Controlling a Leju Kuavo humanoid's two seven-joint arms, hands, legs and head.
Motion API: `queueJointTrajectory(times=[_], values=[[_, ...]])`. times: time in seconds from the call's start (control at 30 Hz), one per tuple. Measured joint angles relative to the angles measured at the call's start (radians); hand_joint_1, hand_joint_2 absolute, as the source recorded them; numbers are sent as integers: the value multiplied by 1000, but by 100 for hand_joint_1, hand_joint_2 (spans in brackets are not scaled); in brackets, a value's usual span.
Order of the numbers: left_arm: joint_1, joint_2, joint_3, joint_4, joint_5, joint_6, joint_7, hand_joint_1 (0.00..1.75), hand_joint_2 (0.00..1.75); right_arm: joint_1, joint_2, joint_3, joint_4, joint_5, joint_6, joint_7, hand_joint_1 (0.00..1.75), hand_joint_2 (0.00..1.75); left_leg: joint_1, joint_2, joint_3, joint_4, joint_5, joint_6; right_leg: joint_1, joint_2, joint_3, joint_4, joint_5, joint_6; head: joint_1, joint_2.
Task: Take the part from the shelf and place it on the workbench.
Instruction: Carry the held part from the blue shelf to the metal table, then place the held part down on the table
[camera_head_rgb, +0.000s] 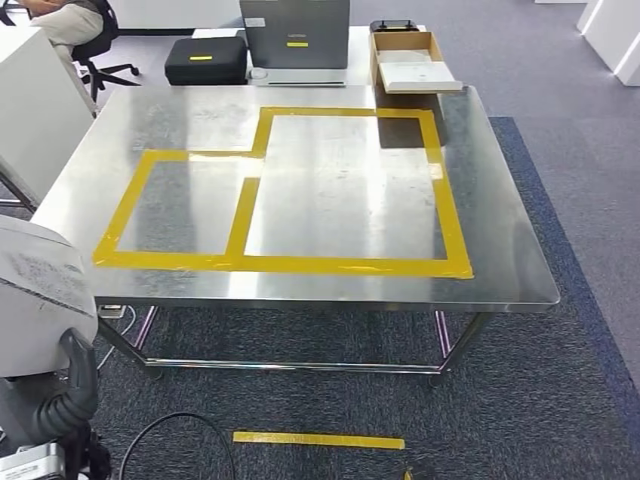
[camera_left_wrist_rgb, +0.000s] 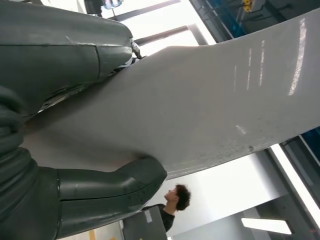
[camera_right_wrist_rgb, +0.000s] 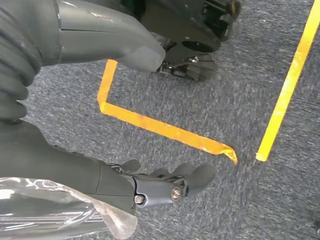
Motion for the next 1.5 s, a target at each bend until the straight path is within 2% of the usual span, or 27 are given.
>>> queueJointTrajectory(times=[0.07,0.1,0.13,0.2,0.23,0.27,0.4,0.43,0.47,0.53,0.57,0.6,0.63,0.7,0.73,0.77,0.83,0.9,0.93,0.97,1.03,1.07,1.1,1.17,1.3,1.43,1.5], values=[[-1,0,0,1,-6,2,4,175,175,5,0,-3,0,1,2,0,0,175,7,1,-52,45,-54,-10,-3,1,6,-1,-9,3,0,0],[-2,1,0,2,-9,3,6,175,175,9,0,-4,0,1,3,0,0,175,10,2,-65,34,-52,-14,-4,2,10,-1,-15,6,0,0],[-2,1,0,2,-13,4,7,175,175,12,1,-5,1,2,3,1,0,175,13,3,-67,-3,-23,-18,-7,2,16,0,-21,9,0,0],[-3,2,0,3,-16,5,7,175,175,14,2,-6,1,2,4,1,0,175,17,7,-61,-107,77,-24,-12,3,29,0,-33,19,0,0],[-5,2,0,4,-17,6,7,175,175,13,2,-6,1,3,4,1,0,175,16,9,-60,-145,102,-22,-12,3,31,0,-37,26,-2,0],[-5,3,0,5,-17,7,7,175,175,11,3,-7,2,3,4,1,0,175,14,11,-63,-167,122,-18,-12,3,32,0,-41,34,-2,0],[-12,5,0,6,-5,11,7,175,175,3,3,-7,2,16,16,13,0,175,13,12,-54,-184,135,10,-12,0,30,2,-61,61,2,0],[-16,6,1,6,5,11,7,175,175,-3,3,-7,1,19,21,20,0,175,14,12,-48,-190,136,16,-12,-1,18,29,-74,64,4,0],[-19,6,2,6,18,11,7,175,175,-10,4,-6,1,22,25,27,0,175,15,13,-44,-193,136,21,-13,0,-11,77,-94,66,7,0],[-23,8,7,7,39,9,6,175,175,-21,4,-6,1,23,31,37,0,175,12,14,-41,-194,130,29,-12,0,-99,214,-134,68,9,0],[-23,9,10,8,44,8,6,175,175,-24,4,-6,1,23,33,40,0,175,10,13,-38,-194,126,32,-12,0,-138,264,-137,67,10,0],[-23,10,12,9,48,7,6,175,175,-25,4,-7,1,23,34,42,0,175,9,10,-33,-194,121,34,-12,0,-162,281,-120,66,10,0],[-23,10,14,10,51,6,6,175,175,-25,4,-7,1,23,35,44,0,175,7,8,-25,-194,115,35,-11,0,-165,256,-83,63,10,0],[-23,12,17,11,54,4,5,175,175,-26,4,-7,1,23,35,44,0,175,6,4,-7,-195,100,32,-8,0,-130,137,6,53,10,0],[-24,12,19,11,55,2,5,175,175,-26,4,-7,0,23,35,44,0,175,4,3,-2,-194,92,28,-5,0,-106,80,32,47,10,0],[-24,13,20,12,55,1,5,175,175,-28,4,-6,0,23,35,45,0,175,4,2,0,-193,87,22,-2,1,-89,43,39,42,9,0],[-25,14,23,15,55,-1,4,175,175,-30,4,-6,0,23,34,47,0,175,4,2,0,-196,82,10,3,2,-73,18,27,35,7,0],[-28,15,25,15,52,-4,3,175,175,-30,4,-7,0,23,34,47,0,175,5,3,7,-197,74,-1,-1,3,-61,7,22,27,6,0],[-30,15,25,15,48,-5,3,175,175,-30,4,-7,0,23,34,46,0,175,4,4,10,-192,83,-5,-3,4,-52,2,19,25,3,0],[-32,16,26,16,41,-6,3,175,175,-31,5,-7,0,23,35,45,0,175,4,4,12,-186,86,-4,-4,4,-41,-1,16,24,1,0],[-37,16,27,18,20,-6,5,175,175,-32,7,-7,0,24,35,45,0,175,2,5,25,-199,92,23,1,5,-29,0,6,26,-5,0],[-39,16,28,19,6,-4,5,175,175,-32,8,-7,0,25,35,45,0,175,2,6,34,-209,81,33,2,5,-27,0,3,26,-4,0],[-41,17,28,20,-12,1,5,175,175,-32,8,-7,0,27,36,45,0,175,3,6,42,-222,76,36,4,5,-26,1,0,26,-6,0],[-47,18,30,25,-81,31,15,175,175,-30,8,-7,0,33,41,48,0,175,5,6,46,-228,75,22,5,5,-27,1,-1,24,-6,0],[-102,23,68,67,-420,100,75,175,175,-31,8,-4,0,55,63,65,0,175,5,6,46,-232,75,13,5,4,-27,2,-2,22,-6,0],[-201,26,168,162,-797,107,108,175,175,-38,8,2,0,70,85,77,0,175,5,6,47,-235,76,3,4,4,-26,2,-2,22,-6,0],[-262,43,212,227,-894,107,139,175,175,-41,8,5,0,73,94,80,0,175,4,6,48,-234,77,2,3,4,-25,1,-1,22,-6,0]])
